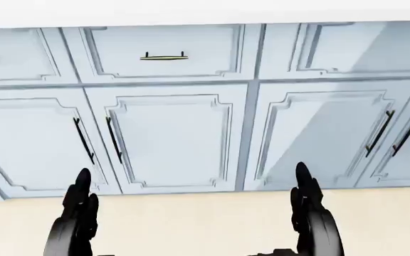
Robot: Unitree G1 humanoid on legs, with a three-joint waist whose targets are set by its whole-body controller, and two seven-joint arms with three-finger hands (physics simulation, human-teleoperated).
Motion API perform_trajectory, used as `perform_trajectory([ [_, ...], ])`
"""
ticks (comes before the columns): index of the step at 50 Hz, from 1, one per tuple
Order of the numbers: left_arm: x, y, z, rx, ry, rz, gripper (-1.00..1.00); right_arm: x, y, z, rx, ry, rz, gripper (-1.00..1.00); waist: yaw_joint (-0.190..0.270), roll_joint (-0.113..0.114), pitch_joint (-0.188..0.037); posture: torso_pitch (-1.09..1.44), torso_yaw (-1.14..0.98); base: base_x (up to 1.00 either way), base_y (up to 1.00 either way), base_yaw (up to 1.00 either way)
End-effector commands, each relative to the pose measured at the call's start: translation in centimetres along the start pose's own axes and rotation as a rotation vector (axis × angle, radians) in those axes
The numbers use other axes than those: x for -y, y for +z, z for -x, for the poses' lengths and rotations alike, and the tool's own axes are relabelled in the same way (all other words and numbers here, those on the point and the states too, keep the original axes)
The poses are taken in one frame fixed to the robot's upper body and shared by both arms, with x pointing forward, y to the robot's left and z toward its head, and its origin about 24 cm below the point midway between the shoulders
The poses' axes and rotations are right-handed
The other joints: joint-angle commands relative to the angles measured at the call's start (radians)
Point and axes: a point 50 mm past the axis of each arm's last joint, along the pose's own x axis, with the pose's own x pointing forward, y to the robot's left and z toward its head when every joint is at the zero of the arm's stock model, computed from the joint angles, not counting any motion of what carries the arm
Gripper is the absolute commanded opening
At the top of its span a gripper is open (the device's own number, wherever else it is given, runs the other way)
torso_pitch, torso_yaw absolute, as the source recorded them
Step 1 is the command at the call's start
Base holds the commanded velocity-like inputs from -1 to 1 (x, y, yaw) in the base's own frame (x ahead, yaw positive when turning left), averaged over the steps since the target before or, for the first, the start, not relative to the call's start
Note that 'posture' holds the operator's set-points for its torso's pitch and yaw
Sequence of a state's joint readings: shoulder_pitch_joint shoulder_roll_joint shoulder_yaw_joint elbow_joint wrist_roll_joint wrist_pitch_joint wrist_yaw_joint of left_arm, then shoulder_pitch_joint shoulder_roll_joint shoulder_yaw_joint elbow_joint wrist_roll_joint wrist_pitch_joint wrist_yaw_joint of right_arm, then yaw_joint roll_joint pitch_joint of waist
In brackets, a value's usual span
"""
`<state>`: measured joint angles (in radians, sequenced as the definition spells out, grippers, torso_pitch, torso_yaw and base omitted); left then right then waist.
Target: Place all breads on the cutting board.
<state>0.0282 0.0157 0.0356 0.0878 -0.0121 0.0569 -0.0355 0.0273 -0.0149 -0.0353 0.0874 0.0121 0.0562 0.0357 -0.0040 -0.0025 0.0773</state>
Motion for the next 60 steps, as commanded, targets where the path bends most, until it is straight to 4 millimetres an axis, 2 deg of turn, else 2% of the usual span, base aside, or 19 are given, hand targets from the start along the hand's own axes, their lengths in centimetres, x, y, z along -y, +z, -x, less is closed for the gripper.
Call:
perform_trajectory([
  [1, -0.3, 3.1, 0.1, 0.171, -0.014, 0.005, 1.00, -0.4, 2.7, -0.1, 0.160, 0.055, 0.001, 1.00, -0.002, -0.008, -0.001, 0.00, 0.00, 0.00, 0.00, 0.00],
  [3, -0.4, 2.8, -0.1, 0.157, -0.011, 0.002, 1.00, -0.4, 2.1, -0.3, 0.141, 0.052, 0.020, 1.00, 0.008, -0.001, -0.059, 0.00, 0.00, 0.00, 0.00, 0.00],
  [5, -0.4, 2.9, 0.1, 0.159, -0.012, 0.003, 1.00, -0.4, 2.3, -0.2, 0.143, 0.047, 0.022, 1.00, 0.007, -0.005, -0.017, 0.00, 0.00, 0.00, 0.00, 0.00],
  [7, -0.5, 2.9, 0.1, 0.158, -0.009, 0.006, 1.00, -0.4, 2.2, -0.3, 0.144, 0.043, 0.027, 1.00, 0.007, -0.006, -0.069, 0.00, 0.00, 0.00, 0.00, 0.00],
  [16, -0.6, 3.0, 0.0, 0.165, -0.003, 0.018, 1.00, 0.1, 2.6, -0.6, 0.165, 0.006, 0.026, 1.00, 0.008, -0.002, -0.080, 0.00, 0.00, 0.00, 0.00, 0.00],
  [18, -1.2, 4.1, 0.3, 0.187, 0.022, 0.056, 1.00, 1.4, 5.5, -1.1, 0.243, -0.091, 0.016, 1.00, 0.008, -0.003, -0.085, 0.00, 0.00, 0.00, 0.00, 0.00],
  [21, -3.5, 11.6, 0.8, 0.345, 0.094, 0.069, 1.00, 2.9, 11.7, -3.2, 0.338, -0.207, -0.051, 1.00, 0.004, 0.001, -0.095, 0.00, 0.00, 0.00, 0.00, 0.00],
  [24, -5.1, 19.9, 1.5, 0.485, 0.147, -0.010, 1.00, 3.1, 23.0, -2.7, 0.544, -0.219, -0.049, 1.00, 0.007, 0.000, -0.096, 0.00, 0.00, 0.00, 0.00, 0.00],
  [25, -5.7, 23.5, 2.6, 0.545, 0.171, -0.005, 1.00, 3.5, 27.4, -2.3, 0.607, -0.229, -0.097, 1.00, 0.007, 0.002, -0.094, 0.00, 0.00, 0.00, 0.00, 0.00],
  [28, -6.3, 32.7, 6.3, 0.744, 0.231, 0.048, 1.00, 3.7, 35.8, 1.2, 0.813, -0.275, -0.120, 1.00, 0.001, 0.011, -0.079, 0.00, 0.00, 0.00, 0.00, 0.00],
  [30, -5.7, 36.9, 8.1, 0.811, 0.184, 0.066, 1.00, 4.0, 38.8, 2.5, 0.863, -0.281, -0.192, 1.00, 0.004, 0.013, -0.063, 0.00, 0.00, 0.00, 0.00, 0.00],
  [32, -5.3, 38.8, 9.7, 0.869, 0.166, 0.184, 1.00, 3.9, 40.0, 3.1, 0.874, -0.281, -0.204, 1.00, 0.001, 0.010, -0.046, 0.00, 0.00, 0.00, 0.00, 0.00],
  [36, -2.2, 40.0, 9.4, 0.873, 0.141, 0.194, 1.00, 4.3, 41.9, 4.3, 0.926, -0.400, -0.083, 1.00, 0.002, 0.004, -0.032, 0.00, 0.00, 0.00, 0.00, 0.00],
  [43, -2.3, 41.1, 12.5, 0.930, 0.130, 0.101, 1.00, 3.3, 42.1, 6.1, 0.965, -0.347, -0.043, 1.00, -0.002, 0.009, -0.019, 0.00, 0.00, 0.00, 0.00, 0.00],
  [47, -2.1, 40.8, 12.0, 0.923, 0.109, 0.099, 1.00, 3.4, 42.1, 6.2, 0.968, -0.358, -0.019, 1.00, -0.002, 0.013, 0.000, 0.00, 0.00, 0.00, 0.00, 0.00],
  [49, -1.8, 40.7, 12.0, 0.923, 0.098, 0.096, 1.00, 3.3, 42.1, 6.2, 0.966, -0.356, -0.015, 1.00, 0.001, 0.015, 0.000, 0.00, 0.00, 0.00, 0.00, 0.00],
  [51, -1.7, 40.8, 12.1, 0.929, 0.091, 0.092, 1.00, 3.1, 42.2, 6.6, 0.974, -0.352, -0.012, 1.00, 0.003, 0.015, -0.032, 0.00, 0.00, 0.00, 0.16, 0.00],
  [55, -1.5, 40.7, 12.2, 0.931, 0.083, 0.092, 1.00, 3.1, 42.2, 6.9, 0.986, -0.349, -0.013, 1.00, 0.005, -0.018, -0.035, 0.00, 0.00, 0.00, 0.31, 0.00],
  [60, -1.5, 40.7, 12.5, 0.935, 0.084, 0.095, 1.00, 2.9, 42.2, 6.9, 0.988, -0.344, -0.004, 1.00, 0.008, -0.004, -0.021, 0.00, 0.00, 0.00, 0.52, 0.00],
])
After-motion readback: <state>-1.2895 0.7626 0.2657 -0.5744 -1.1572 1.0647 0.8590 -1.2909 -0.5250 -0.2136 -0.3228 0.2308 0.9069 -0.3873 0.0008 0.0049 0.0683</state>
